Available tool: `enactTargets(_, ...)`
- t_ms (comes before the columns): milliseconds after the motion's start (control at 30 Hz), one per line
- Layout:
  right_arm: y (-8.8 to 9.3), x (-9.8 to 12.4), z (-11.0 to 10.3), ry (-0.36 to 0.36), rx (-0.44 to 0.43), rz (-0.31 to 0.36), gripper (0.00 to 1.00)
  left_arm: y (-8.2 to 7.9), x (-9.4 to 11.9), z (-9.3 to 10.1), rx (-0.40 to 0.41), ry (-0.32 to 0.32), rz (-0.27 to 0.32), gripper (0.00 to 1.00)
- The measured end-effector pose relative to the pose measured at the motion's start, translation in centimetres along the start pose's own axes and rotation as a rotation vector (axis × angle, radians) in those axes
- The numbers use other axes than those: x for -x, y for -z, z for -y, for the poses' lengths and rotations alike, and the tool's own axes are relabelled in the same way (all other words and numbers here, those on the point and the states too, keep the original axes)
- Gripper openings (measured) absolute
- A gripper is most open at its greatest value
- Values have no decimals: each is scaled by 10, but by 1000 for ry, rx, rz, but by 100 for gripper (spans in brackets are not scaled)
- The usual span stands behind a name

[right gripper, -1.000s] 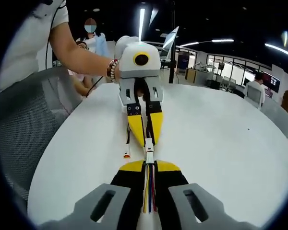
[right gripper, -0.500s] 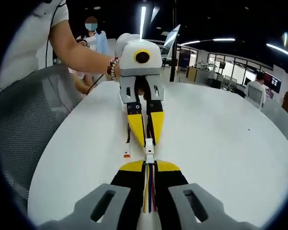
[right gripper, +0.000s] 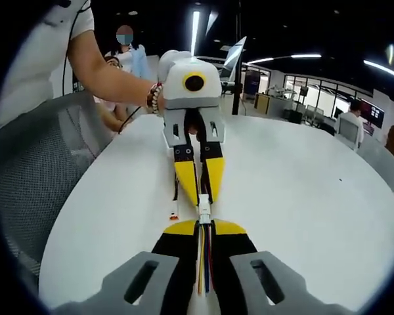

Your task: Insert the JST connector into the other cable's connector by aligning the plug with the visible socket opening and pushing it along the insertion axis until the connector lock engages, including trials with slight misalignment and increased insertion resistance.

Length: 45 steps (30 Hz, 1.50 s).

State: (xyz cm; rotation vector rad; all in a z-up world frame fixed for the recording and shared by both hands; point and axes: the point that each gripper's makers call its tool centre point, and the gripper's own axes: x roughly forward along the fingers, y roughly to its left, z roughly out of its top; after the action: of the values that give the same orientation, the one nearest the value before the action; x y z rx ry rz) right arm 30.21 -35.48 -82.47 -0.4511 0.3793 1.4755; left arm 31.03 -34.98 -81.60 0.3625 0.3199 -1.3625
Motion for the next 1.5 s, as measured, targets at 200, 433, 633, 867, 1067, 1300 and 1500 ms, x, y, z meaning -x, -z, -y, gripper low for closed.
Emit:
enactTargets(200,-1,0,1,3,1,3,3,0,0,-1,13,-5,9,0)
enactTargets(433,-2,1,3,11,-3,13,3,-1,1,-3,22,-14,22,0)
enactTargets(633,-3,0,10,28,2,26,4,0,1,-9,30,-28,24,0)
enactTargets(867,-5,-1,19,47,-4,46,4,-1,1,-18,39,-49,30,0)
enactTargets(1067,-4,-2,28,63,-12,58,4,0,-1,-27,56,-51,28,0)
enactTargets(1300,-5,-2,41,85,-5,63,4,0,-3,-38,71,-68,34,0)
enactTargets(1500,-2,-4,47,95,-15,66,4,3,-6,-44,73,-79,16,0)
